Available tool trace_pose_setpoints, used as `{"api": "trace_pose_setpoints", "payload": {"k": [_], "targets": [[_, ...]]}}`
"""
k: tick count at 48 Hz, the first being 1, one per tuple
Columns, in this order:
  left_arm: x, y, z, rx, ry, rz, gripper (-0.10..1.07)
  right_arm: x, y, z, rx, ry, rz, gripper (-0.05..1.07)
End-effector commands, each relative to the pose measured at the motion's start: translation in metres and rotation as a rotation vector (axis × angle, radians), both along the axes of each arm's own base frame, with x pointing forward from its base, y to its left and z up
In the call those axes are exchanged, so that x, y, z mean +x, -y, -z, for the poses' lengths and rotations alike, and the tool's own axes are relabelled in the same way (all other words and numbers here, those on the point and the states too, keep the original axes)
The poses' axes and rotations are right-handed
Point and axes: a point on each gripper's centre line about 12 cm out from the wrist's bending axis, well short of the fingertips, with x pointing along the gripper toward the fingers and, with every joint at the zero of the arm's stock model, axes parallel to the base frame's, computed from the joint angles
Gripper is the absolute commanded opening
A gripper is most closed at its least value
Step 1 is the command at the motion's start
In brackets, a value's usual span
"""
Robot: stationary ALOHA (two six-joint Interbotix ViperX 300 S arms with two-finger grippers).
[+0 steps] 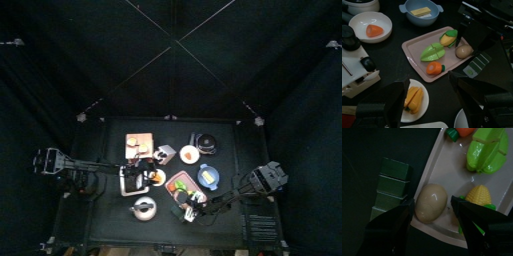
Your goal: Grab egg
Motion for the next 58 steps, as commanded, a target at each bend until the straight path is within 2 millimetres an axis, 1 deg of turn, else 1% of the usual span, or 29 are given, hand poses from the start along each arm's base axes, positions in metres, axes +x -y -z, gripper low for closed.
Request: {"api": "trace_pose_setpoints", "payload": {"k": [1,11,21,37,42,45,52,58], "targets": [[0.002,0.0,-0.009,0.002,0.032,0.002,0.96,0.003,0.0,-0.007,0.01,0.02,0.003,0.92],[0.002,0.0,-0.009,0.002,0.031,0.0,0.96,0.006,0.006,-0.001,0.007,0.008,0.019,0.92],[0.002,0.0,-0.009,0.002,0.031,0.002,0.96,0.009,0.007,-0.002,0.008,0.028,0.003,0.91],[0.002,0.0,-0.009,0.002,0.031,0.002,0.96,0.006,0.009,0.002,0.011,0.021,0.003,0.79],[0.002,0.0,-0.009,0.002,0.031,0.002,0.96,0.007,0.009,-0.005,0.011,0.037,0.001,0.78],[0.002,0.0,-0.009,0.002,0.031,0.002,0.96,0.007,0.01,-0.013,0.008,0.055,-0.001,0.78],[0.002,0.0,-0.009,0.002,0.031,0.002,0.96,0.004,0.015,-0.031,-0.015,0.091,-0.008,0.78],[0.002,0.001,-0.009,0.002,0.032,0.004,0.96,0.001,0.022,-0.041,-0.023,0.111,0.005,0.78]]}}
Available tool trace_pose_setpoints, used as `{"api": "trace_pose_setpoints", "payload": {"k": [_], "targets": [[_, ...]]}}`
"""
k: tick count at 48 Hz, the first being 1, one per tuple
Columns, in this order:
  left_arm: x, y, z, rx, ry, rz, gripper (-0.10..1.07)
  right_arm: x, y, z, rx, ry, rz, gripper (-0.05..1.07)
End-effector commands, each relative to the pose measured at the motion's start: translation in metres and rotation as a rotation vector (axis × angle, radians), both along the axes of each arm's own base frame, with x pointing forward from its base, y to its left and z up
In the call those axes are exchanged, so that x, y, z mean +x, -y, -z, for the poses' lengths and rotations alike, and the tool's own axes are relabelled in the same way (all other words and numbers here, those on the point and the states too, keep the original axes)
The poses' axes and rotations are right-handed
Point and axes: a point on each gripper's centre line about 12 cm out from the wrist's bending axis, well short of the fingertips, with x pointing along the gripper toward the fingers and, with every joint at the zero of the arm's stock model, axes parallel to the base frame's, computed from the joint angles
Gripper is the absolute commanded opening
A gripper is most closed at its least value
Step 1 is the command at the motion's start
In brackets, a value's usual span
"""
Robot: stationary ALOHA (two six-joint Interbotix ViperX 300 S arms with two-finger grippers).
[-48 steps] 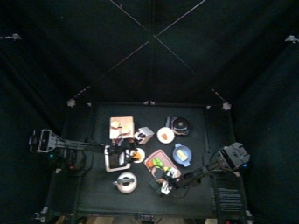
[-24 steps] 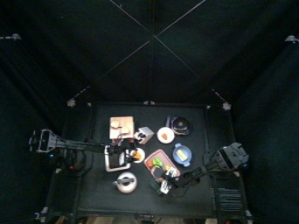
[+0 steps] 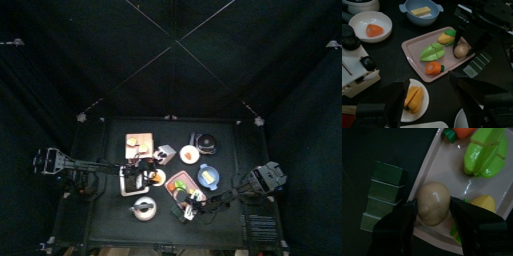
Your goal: Grab egg
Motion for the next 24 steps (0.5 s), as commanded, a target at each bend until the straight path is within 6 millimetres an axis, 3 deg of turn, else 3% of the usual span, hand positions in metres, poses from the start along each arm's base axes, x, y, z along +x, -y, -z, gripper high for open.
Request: {"api": "trace_pose_setpoints", "payload": {"k": [1,17,24], "targets": [[0.002,0.001,-0.01,0.002,0.032,0.004,0.96,0.001,0.007,-0.023,0.015,0.058,0.019,0.78],[0.002,0.001,-0.01,0.002,0.032,0.004,0.96,-0.001,0.029,-0.024,0.007,0.057,0.069,0.78],[0.002,0.001,-0.01,0.002,0.032,0.004,0.96,-0.001,0.051,-0.039,0.0,0.096,0.114,0.78]]}}
